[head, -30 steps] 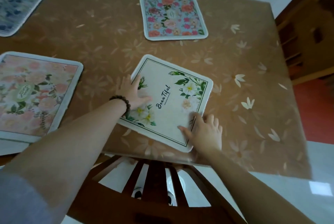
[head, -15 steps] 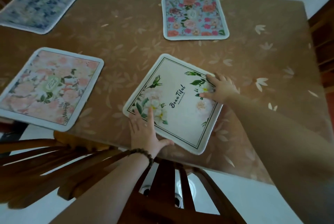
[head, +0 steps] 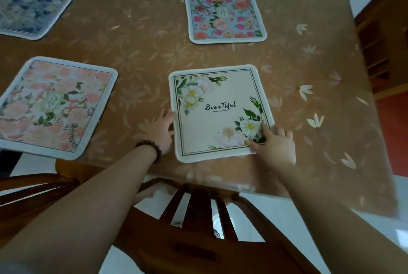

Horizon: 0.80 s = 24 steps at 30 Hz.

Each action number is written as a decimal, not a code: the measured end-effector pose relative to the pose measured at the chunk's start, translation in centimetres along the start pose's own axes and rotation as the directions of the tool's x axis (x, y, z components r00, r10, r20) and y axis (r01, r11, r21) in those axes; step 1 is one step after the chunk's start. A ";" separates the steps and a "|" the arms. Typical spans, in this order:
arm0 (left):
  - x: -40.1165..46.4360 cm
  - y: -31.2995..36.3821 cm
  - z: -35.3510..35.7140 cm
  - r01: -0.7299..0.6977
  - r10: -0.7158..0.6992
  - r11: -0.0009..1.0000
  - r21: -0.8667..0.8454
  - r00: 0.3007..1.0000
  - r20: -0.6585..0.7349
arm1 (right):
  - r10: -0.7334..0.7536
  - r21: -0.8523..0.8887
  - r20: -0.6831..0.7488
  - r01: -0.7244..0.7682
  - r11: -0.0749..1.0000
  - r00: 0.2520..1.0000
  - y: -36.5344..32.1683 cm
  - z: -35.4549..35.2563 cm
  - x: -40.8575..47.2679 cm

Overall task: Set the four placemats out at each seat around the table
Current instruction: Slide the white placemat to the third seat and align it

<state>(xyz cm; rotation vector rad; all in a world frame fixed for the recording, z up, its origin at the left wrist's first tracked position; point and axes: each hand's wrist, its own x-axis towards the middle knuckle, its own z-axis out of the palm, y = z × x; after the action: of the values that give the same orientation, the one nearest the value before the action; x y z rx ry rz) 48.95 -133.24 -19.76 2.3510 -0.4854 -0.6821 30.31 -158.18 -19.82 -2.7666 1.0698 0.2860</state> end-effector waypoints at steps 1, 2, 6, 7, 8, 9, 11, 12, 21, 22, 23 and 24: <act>0.5 0.0 -0.6 -0.019 0.018 0.999 0.034 0.999 0.027 | -0.002 0.018 -0.012 0.002 1.000 1.000 -0.4 0.3 -1.3; 0.9 0.0 -1.2 -0.049 0.044 0.992 0.117 0.998 0.050 | -0.013 0.039 -0.022 0.014 0.999 1.000 -0.9 0.6 -2.5; 1.3 -0.4 -2.4 -0.086 0.075 0.978 0.188 0.995 0.065 | -0.092 0.088 -0.044 0.096 0.992 0.995 -2.2 1.2 -5.5; 0.9 -0.6 -2.4 -0.070 0.061 0.982 0.175 0.997 0.057 | -0.079 0.144 -0.046 0.084 0.986 0.996 -2.3 1.1 -5.7; 0.3 -0.9 -2.4 -0.048 0.039 0.985 0.164 0.998 0.056 | -0.061 0.223 -0.044 0.069 0.972 0.997 -2.3 0.9 -5.8; -0.4 -1.3 -2.3 -0.029 0.018 0.986 0.167 0.998 0.065 | -0.056 0.297 -0.035 0.063 0.953 0.998 -2.2 0.8 -5.7; -1.6 -1.9 -2.0 -0.032 0.013 0.977 0.211 0.996 0.090 | -0.085 0.346 0.009 0.077 0.935 0.996 -2.3 0.7 -5.3; -2.1 -2.2 -1.8 -0.049 0.025 0.970 0.238 0.994 0.102 | -0.109 0.329 0.040 0.090 0.940 0.993 -2.4 0.7 -5.1; -3.3 -3.1 -1.5 -0.160 0.102 0.921 0.355 0.979 0.177 | -0.104 0.315 0.089 0.071 0.947 0.991 -3.3 2.0 -6.3; -3.5 -3.0 -1.5 -0.165 0.102 0.920 0.356 0.977 0.190 | -0.094 0.318 0.096 0.059 0.946 0.991 -3.2 2.1 -6.7; -3.7 -3.0 -1.4 -0.168 0.099 0.919 0.356 0.974 0.202 | -0.085 0.325 0.108 0.045 0.945 0.991 -3.1 2.2 -7.1; -4.0 -3.0 -1.3 -0.170 0.096 0.917 0.362 0.972 0.212 | -0.076 0.330 0.119 0.033 0.943 0.990 -2.9 2.2 -7.5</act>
<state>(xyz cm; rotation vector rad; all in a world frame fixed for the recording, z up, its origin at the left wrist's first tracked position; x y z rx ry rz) 47.01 -128.44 -19.49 2.5869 -0.9281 -0.8121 26.57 -150.76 -20.00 -2.4399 0.9129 0.2515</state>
